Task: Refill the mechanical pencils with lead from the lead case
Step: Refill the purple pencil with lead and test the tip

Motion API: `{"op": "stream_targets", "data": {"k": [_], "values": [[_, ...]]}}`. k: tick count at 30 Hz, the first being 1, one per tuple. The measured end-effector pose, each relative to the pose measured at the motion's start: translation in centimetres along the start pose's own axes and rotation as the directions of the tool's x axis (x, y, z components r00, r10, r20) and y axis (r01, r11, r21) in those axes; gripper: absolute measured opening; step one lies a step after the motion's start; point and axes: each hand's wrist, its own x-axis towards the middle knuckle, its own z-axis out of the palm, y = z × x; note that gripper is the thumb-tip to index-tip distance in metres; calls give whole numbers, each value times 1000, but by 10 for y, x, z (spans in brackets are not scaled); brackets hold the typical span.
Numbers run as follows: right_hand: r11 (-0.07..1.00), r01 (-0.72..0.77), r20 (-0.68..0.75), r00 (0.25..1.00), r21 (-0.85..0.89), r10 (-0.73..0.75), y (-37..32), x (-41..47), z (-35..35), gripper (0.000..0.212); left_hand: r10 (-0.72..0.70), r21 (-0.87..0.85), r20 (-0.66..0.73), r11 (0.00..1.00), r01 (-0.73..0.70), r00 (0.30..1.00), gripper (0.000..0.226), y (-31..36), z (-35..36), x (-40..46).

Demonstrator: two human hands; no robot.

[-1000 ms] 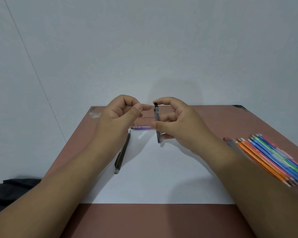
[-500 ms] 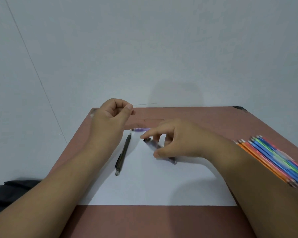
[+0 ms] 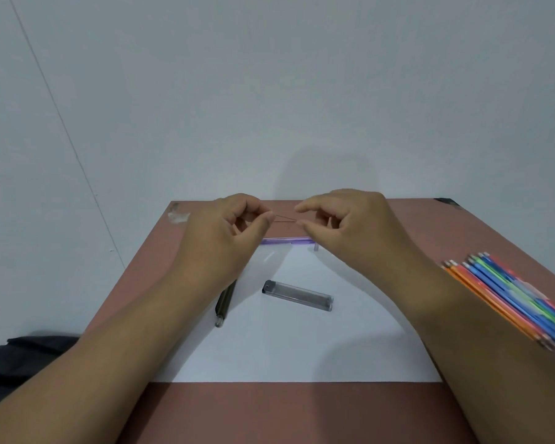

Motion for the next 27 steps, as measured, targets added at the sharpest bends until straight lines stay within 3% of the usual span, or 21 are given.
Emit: {"op": "stream_targets", "data": {"k": [9, 11, 13, 15, 18, 22, 27], "values": [[999, 41, -19, 999, 0, -41, -1, 1, 6, 9, 123, 23, 3, 992, -123, 992, 11, 0, 1, 0], [999, 48, -36, 998, -2, -48, 0, 1, 6, 8, 103, -64, 2, 993, -103, 995, 7, 2, 0, -1], [999, 42, -70, 997, 8, -41, 3, 2, 7, 8, 61, -147, 15, 987, -58, 998, 21, 3, 0, -2], [999, 4, -119, 993, 44, 1, 7, 3, 6, 9, 7, -143, 49, 990, 0, 999, 15, 1, 1, 0], [993, -67, -170, 982, 101, 84, 12, 4, 5, 10, -87, -19, 109, 996, 89, 990, 6, -2, 3, 4], [975, -165, -152, 970, 151, 188, 13, 5, 3, 10, -230, 217, 286, 961, 171, 930, 12, -3, 8, 16], [966, -196, -127, 968, 171, 219, 10, 5, 1, 9, -206, 523, 456, 849, -74, 866, 35, -1, 25, 33]]}}
